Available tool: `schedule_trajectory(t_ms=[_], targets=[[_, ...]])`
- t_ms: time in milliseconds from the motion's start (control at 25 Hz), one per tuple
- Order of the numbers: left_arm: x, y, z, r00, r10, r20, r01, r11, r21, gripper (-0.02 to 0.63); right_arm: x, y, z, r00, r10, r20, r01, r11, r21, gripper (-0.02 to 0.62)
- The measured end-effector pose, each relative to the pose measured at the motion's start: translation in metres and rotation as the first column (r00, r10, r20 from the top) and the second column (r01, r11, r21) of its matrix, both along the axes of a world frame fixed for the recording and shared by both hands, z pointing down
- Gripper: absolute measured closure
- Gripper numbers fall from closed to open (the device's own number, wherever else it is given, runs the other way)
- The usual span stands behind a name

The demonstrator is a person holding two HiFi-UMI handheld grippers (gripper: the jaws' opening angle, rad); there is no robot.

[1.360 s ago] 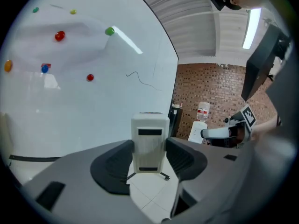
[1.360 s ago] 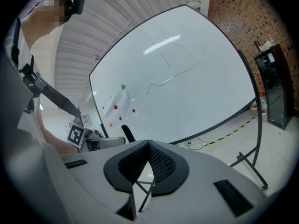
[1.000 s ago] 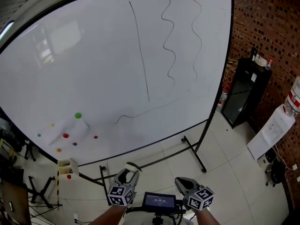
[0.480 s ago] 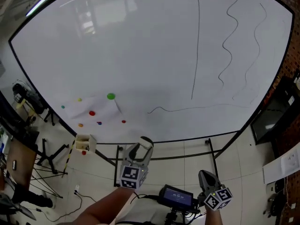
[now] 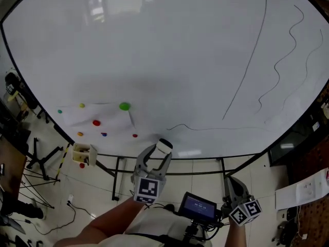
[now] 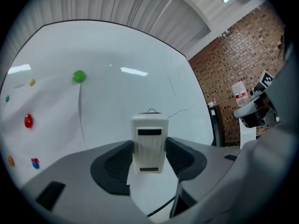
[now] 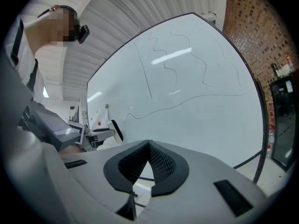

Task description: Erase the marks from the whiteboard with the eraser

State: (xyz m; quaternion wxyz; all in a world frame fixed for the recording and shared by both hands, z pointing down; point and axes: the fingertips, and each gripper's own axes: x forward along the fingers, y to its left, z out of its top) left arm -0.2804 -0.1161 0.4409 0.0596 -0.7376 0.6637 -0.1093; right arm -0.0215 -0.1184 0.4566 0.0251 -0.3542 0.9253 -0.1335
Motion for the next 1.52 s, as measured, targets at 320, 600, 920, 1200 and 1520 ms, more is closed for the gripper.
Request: schedule_trajectory(t_ms=[320,600,920,1200,1520], targets=[[-0.027,-0.008,-0.01,0.999,-0.006,-0.046,0.004,0.999,-0.032,0.353,-0.038,-0.034,-0.052,0.992,-0.101,0.071,0.095,0.992,0.087,0.588],[-0.034,-0.015,-0.004,0.993,-0.093,-0.076,0.091,0.995,-0.03,0.353,-0.056,-0.046,-0.038,0.976,-0.203,0.077,0.198,0.978,0.067,0.588],[-0.027,-0.036,-0.012,0.966,-0.241,-0.093,0.237,0.97,-0.054,0.351,-0.032,-0.07,-0.022,0.961,-0.259,0.093,0.259,0.966,0.018,0.588],[-0.02,-0.049,-0.012,0.93,-0.357,-0.087,0.357,0.934,-0.023,0.342,-0.002,-0.09,-0.027,0.952,-0.289,0.099,0.29,0.957,0.006,0.588],[-0.01,-0.053,-0.007,0.828,-0.44,-0.349,0.452,0.891,-0.051,0.344,0.01,-0.107,-0.03,0.935,-0.332,0.122,0.335,0.942,-0.004,0.588]])
